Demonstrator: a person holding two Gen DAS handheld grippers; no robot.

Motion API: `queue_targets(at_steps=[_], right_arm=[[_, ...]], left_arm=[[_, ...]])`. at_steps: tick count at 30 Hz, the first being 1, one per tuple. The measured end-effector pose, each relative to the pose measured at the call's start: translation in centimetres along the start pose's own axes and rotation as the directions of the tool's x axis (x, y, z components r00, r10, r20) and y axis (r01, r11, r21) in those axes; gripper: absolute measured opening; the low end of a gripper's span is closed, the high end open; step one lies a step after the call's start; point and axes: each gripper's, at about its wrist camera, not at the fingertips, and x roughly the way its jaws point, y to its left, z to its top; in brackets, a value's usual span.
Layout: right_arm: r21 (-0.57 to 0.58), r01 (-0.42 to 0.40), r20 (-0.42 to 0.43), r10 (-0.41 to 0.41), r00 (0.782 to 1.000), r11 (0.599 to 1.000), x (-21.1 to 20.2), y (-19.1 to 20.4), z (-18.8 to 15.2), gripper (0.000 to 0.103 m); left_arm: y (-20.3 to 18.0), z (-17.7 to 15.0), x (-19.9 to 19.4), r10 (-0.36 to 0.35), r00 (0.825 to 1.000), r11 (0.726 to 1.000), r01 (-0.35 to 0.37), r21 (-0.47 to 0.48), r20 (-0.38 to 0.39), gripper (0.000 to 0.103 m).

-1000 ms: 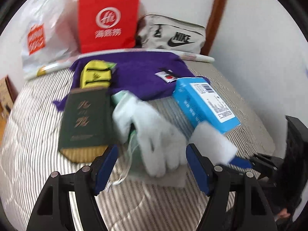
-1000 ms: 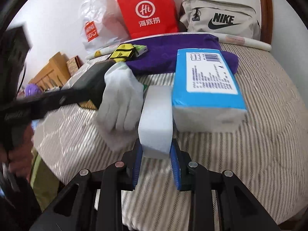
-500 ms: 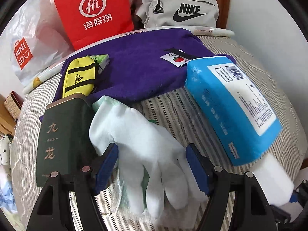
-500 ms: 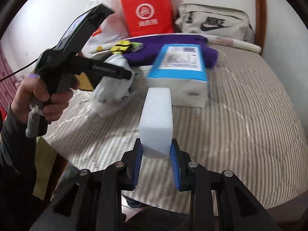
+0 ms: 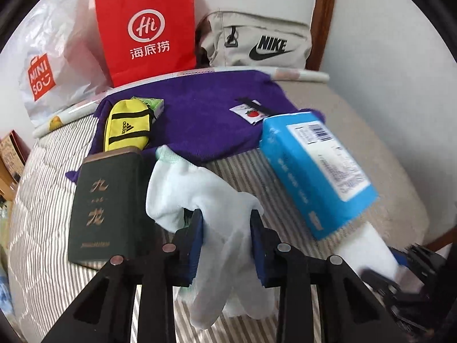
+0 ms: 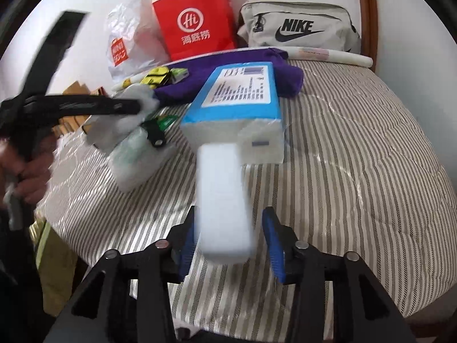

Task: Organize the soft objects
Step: 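Lift the white gloves with the left gripper while the right carries the sponge toward the towel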

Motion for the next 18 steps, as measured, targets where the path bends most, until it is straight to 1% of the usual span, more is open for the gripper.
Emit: queue_targets(at_steps=[2, 4, 5, 6, 8, 12, 14, 18], right_arm=[[0.025, -0.002, 0.007, 0.002, 1.000, 1.000, 0.5, -0.2, 0.4, 0.045], [0.033, -0.020, 0.009, 0.019, 1.000, 0.999, 0.9, -0.4, 0.8, 0.038], [0.037, -0.034, 0.013, 0.033, 0.999, 0.999, 1.0, -0.4, 0.8, 0.030], [0.043, -0.054, 0.011, 0.053, 0.999, 0.998, 1.0, -0.3, 0.8, 0.029], [0.038, -0.038, 0.017, 0.037, 0.999, 0.999, 0.9, 0.0, 0.8, 0.029], [0.004, 0.002, 0.026, -0.002, 1.000, 1.000, 0.4, 0.6, 0.7, 0.029], [-0.001, 0.012, 0.025, -0.012, 1.000, 1.000, 0.1, 0.7, 0.7, 0.029], [-0.016, 0.031, 0.008, -0.031, 0.999, 0.999, 0.0, 0.8, 0.6, 0.029]], left_arm=[[0.3, -0.6, -1.3, -0.035, 0.999, 0.999, 0.035, -0.014, 0.011, 0.030], [0.5, -1.2, -2.3, -0.039, 0.999, 0.999, 0.039, -0.009, 0.026, 0.030], [0.6, -1.8, -3.0, -0.030, 0.999, 1.000, 0.030, -0.004, 0.034, 0.030], [0.7, -2.2, -3.4, -0.019, 0.999, 1.000, 0.019, 0.002, 0.041, 0.030], [1.0, -3.4, -4.3, 0.012, 0.999, 1.000, -0.013, 0.012, 0.049, 0.029], [2.3, -5.0, -5.7, -0.002, 0.998, 1.000, 0.002, -0.010, 0.061, 0.030], [3.3, -6.1, -6.3, 0.020, 0.998, 1.000, -0.018, -0.025, 0.059, 0.030], [5.0, -8.1, -5.6, -0.008, 1.000, 0.998, 0.009, -0.063, 0.017, 0.030]])
